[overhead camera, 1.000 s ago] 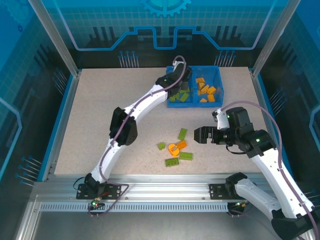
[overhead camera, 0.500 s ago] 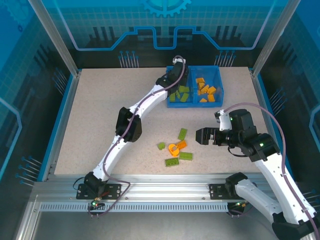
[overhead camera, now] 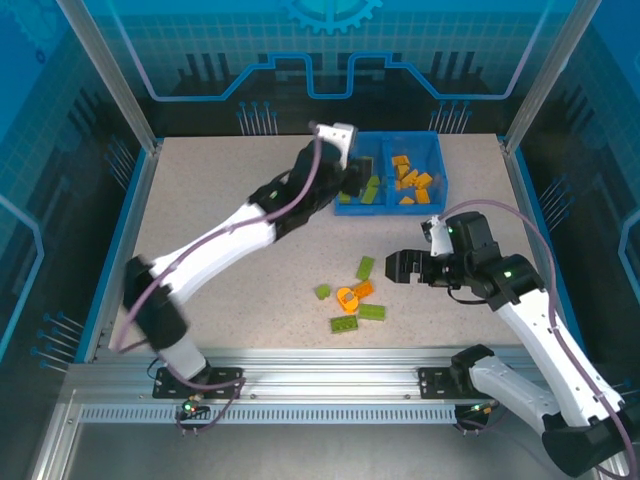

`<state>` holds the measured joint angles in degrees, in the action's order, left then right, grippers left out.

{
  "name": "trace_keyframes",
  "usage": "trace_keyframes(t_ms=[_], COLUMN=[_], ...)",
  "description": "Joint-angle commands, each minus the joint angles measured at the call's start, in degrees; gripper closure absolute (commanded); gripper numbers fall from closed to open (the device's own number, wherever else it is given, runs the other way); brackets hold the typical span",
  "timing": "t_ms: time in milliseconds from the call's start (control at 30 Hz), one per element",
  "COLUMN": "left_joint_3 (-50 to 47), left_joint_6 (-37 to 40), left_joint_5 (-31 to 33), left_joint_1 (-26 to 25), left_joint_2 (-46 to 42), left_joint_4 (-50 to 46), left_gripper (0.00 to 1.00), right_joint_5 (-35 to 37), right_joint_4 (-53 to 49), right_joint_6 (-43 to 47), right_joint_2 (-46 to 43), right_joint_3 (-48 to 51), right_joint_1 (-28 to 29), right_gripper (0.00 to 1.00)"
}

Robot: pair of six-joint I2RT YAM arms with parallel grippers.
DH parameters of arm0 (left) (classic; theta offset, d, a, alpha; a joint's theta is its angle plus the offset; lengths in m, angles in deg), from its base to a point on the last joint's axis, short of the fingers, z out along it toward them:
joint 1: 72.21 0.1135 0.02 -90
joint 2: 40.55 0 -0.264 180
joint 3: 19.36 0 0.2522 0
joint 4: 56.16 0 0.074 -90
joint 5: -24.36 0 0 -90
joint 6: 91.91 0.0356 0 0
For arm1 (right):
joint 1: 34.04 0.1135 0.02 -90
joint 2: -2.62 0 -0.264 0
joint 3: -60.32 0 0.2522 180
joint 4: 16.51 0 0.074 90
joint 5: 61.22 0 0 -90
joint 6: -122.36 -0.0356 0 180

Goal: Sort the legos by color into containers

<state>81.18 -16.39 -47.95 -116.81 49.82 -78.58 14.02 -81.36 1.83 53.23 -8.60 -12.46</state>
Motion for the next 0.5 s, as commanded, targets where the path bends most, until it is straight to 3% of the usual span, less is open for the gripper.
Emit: trace_keyframes(t_ms=[0, 267, 467], left_joint_3=[-12.17, -25.61, -30.78], left_joint_6=[4.7, 19.09, 42.16], left_joint_5=[-4.44, -18.31, -31.1], left_joint_1=[-2.78, -5.32, -5.37], left_joint_2=[-11.89, -35.73, -45.43], left_joint_4=[5.28, -10.53, -26.21], left_gripper=[0.53, 0.49, 0.38], right_joint_5=[1.76, 10.34, 13.93], right_joint_4=[2.66, 6.95, 11.46], right_joint_6=[-1.92, -8.74, -12.83], right_joint_2=[2.12, 13.88, 24.57], right_joint_3=[1.32, 1.09, -0.53], right_joint_1=[1.69, 6.41, 9.79], right_gripper=[0.0, 0.06, 0.14])
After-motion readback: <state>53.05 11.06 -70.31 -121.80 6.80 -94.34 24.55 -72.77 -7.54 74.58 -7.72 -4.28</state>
